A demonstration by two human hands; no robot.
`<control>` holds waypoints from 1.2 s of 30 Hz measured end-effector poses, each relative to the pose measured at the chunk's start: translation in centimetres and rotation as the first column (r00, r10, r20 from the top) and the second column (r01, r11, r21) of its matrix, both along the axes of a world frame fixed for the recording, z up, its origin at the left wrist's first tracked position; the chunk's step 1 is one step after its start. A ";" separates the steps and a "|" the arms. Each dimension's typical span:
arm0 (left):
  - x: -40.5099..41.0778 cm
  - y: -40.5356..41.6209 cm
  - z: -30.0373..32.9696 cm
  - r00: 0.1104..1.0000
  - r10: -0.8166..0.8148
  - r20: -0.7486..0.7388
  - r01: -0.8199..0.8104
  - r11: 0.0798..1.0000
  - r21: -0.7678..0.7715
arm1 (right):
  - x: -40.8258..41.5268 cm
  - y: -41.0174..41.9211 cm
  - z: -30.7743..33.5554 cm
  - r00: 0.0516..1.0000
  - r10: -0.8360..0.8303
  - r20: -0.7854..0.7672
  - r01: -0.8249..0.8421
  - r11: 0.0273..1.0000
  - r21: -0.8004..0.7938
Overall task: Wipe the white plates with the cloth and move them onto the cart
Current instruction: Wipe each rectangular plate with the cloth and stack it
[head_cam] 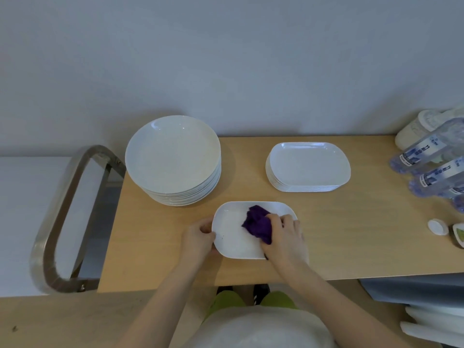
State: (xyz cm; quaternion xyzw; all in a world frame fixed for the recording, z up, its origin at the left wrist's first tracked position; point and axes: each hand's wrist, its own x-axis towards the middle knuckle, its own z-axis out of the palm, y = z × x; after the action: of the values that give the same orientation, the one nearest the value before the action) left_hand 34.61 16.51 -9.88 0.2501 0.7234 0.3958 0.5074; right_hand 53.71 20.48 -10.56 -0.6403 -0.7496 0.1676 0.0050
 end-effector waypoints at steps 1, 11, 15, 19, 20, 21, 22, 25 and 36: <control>0.0 0.0 0.1 1.000 0.002 0.005 -0.002 1.000 0.000 | 0.9 0.3 0.0 0.999 -0.039 0.001 0.039 0.999 0.018; -0.4 0.3 0.5 0.997 -0.016 0.080 0.018 0.999 -0.027 | -2.5 2.9 -0.2 0.977 -0.087 -0.197 0.099 0.994 0.049; -0.7 0.2 0.4 0.993 -0.047 0.111 0.051 0.998 -0.034 | -6.2 2.2 -0.1 0.976 0.138 -0.171 -0.144 0.989 -0.027; -0.9 0.4 0.2 0.994 -0.019 0.105 0.026 0.997 -0.067 | -7.9 1.4 0.1 0.964 0.213 -0.157 -0.221 0.975 -0.036; -0.9 0.4 0.2 0.993 -0.006 0.114 0.014 0.997 -0.072 | -7.9 1.3 0.2 0.964 0.211 -0.159 -0.221 0.974 -0.043; -0.9 0.4 0.1 0.992 0.013 0.128 -0.003 0.997 -0.078 | -7.8 1.2 0.3 0.963 0.218 -0.155 -0.229 0.972 -0.050; -0.9 0.4 0.1 0.989 0.031 0.143 -0.019 0.996 -0.084 | -7.7 1.0 0.5 0.962 0.231 -0.149 -0.242 0.968 -0.060; -0.9 0.4 0.2 0.984 0.038 0.175 -0.023 0.996 -0.088 | -7.4 0.8 1.0 0.958 0.249 -0.143 -0.266 0.957 -0.119; -0.5 0.4 1.0 0.989 0.029 0.144 -0.020 0.997 -0.069 | -1.4 1.4 2.1 0.983 0.174 0.052 -0.159 0.964 -0.214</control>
State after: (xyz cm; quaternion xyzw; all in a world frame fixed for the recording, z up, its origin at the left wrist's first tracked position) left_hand 34.14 16.90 -8.85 0.1946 0.7007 0.3945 0.5617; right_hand 52.28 21.88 -8.50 -0.5776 -0.7786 0.2226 -0.1028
